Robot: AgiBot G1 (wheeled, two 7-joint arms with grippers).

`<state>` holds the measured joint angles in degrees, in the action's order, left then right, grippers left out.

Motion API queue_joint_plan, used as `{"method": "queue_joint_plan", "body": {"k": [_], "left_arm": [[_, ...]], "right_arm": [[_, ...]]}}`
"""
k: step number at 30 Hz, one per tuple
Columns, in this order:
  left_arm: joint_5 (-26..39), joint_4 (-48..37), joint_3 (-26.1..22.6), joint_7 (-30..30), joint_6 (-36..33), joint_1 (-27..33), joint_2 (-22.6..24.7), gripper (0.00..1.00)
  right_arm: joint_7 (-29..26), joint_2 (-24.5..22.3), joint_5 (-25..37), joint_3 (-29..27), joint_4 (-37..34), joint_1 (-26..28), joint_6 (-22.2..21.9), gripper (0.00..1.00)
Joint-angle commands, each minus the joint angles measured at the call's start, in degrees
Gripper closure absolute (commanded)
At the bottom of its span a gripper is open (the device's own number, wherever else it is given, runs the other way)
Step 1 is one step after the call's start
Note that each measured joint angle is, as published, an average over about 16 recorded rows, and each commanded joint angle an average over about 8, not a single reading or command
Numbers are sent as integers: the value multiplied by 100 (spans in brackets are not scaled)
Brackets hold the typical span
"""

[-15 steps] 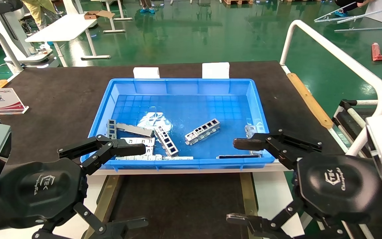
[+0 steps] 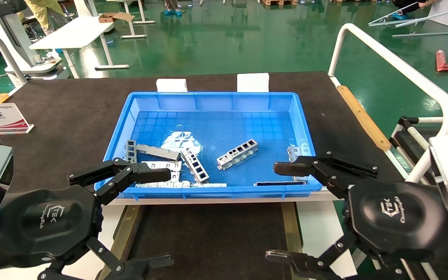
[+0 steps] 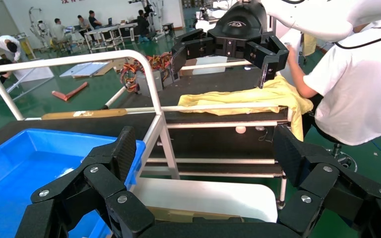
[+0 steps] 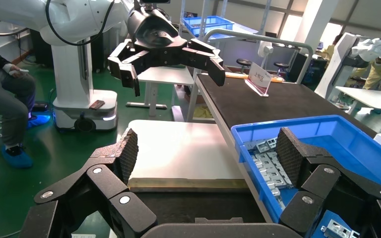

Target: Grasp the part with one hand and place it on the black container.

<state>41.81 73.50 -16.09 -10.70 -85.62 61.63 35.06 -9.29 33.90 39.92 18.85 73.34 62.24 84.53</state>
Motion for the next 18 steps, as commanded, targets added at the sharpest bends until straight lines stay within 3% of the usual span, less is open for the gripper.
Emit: {"method": "queue_joint_plan", "body": {"k": [1,18], "left_arm": [[0,0,0,0,0,0,0,0],[1,1,1,-1,-1,-1,0,0]], "right_arm": [[0,0,0,0,0,0,0,0],[0,0,0,0,0,0,0,0]]}}
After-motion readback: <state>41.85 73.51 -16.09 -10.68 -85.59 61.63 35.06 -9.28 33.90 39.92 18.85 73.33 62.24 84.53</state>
